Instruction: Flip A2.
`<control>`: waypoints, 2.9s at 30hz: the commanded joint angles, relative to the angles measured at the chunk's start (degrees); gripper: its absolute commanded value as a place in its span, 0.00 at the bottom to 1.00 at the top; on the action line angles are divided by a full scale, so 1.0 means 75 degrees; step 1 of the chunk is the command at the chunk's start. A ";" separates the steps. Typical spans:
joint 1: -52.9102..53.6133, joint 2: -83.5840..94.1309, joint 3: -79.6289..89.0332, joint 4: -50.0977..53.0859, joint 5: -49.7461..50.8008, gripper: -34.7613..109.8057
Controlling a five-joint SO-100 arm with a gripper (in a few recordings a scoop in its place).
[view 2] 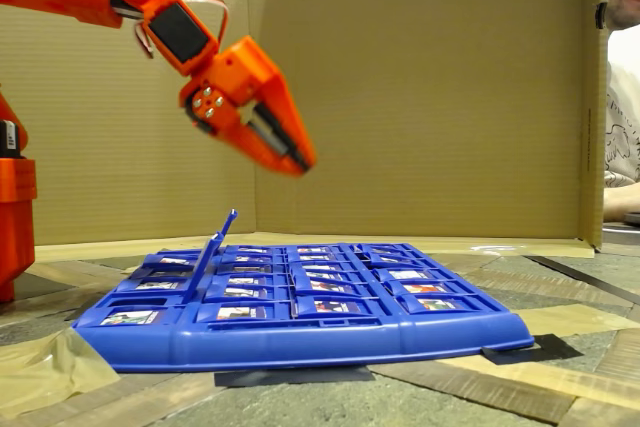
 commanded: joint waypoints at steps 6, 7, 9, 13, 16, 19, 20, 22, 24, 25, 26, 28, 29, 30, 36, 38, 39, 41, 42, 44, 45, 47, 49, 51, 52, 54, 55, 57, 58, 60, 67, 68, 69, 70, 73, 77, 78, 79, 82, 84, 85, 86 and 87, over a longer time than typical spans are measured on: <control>0.0199 0.1512 0.0598 -0.3809 0.0410 0.24; 0.0223 0.1699 0.0680 -0.4254 0.0410 0.24; 0.0246 0.2109 0.0879 -0.5145 0.0410 0.24; 0.0234 0.3047 0.1594 -0.6996 0.0410 0.24; 0.0211 0.3762 0.2344 -0.8438 0.0434 0.24; 0.0211 0.4418 0.3082 -0.9809 0.0457 0.24; 0.0199 0.4629 0.3328 -1.0230 0.0480 0.24; 0.0187 0.5039 0.3750 -1.1074 0.0516 0.24; 0.0152 0.5402 0.4113 -1.1871 0.0539 0.24; 0.0129 0.5590 0.4312 -1.2281 0.0551 0.24; 0.0105 0.5777 0.4500 -1.2645 0.0563 0.24; 0.0059 0.6199 0.4910 -1.3359 0.0586 0.24; 0.0047 0.6422 0.5133 -1.3711 0.0586 0.24; 0.0047 0.6645 0.5344 -1.4063 0.0586 0.24; -0.0023 0.7734 0.6398 -1.6195 0.0715 0.24; -0.0059 0.7910 0.6457 -1.6676 0.0762 0.24; -0.0070 0.7945 0.6469 -1.6898 0.0785 0.24; -0.0035 0.8063 0.6492 -1.7414 0.0785 0.24; -0.0012 0.8098 0.6516 -1.7754 0.0785 0.24; 0.0035 0.8145 0.6527 -1.8445 0.0773 0.24; 0.0059 0.8168 0.6527 -1.8750 0.0773 0.24; 0.0070 0.8227 0.6527 -1.9254 0.0773 0.24; 0.0082 0.8262 0.6527 -1.9266 0.0762 0.24; 0.0082 0.8262 0.6539 -1.9266 0.0762 0.24; 0.0082 0.8262 0.6539 -1.9266 0.0762 0.24; 0.0082 0.8273 0.6539 -1.9266 0.0738 0.24; 0.0082 0.8273 0.6539 -1.9266 0.0727 0.24; 0.0082 0.8273 0.6539 -1.9266 0.0691 0.24; 0.0082 0.8273 0.6539 -1.9266 0.0656 0.24; 0.0082 0.8273 0.6539 -1.9266 0.0609 0.24; 0.0082 0.8273 0.6551 -1.9266 0.0598 0.24; 0.0082 0.8273 0.6551 -1.9266 0.0598 0.24; 0.0082 0.8273 0.6551 -1.9266 0.0598 0.24; 0.0082 0.8273 0.6551 -1.9266 0.0598 0.24; 0.0082 0.8273 0.6551 -1.9266 0.0586 0.24; 0.0082 0.8273 0.6551 -1.9266 0.0586 0.24; 0.0082 0.8273 0.6551 -1.9266 0.0586 0.24; 0.0082 0.8273 0.6551 -1.9266 0.0586 0.24; 0.0082 0.8273 0.6551 -1.9266 0.0586 0.24; 0.0082 0.8273 0.6551 -1.9266 0.0586 0.24; 0.0082 0.8273 0.6551 -1.9266 0.0586 0.24; 0.0082 0.8273 0.6551 -1.9266 0.0586 0.24; 0.0082 0.8273 0.6551 -1.9266 0.0586 0.24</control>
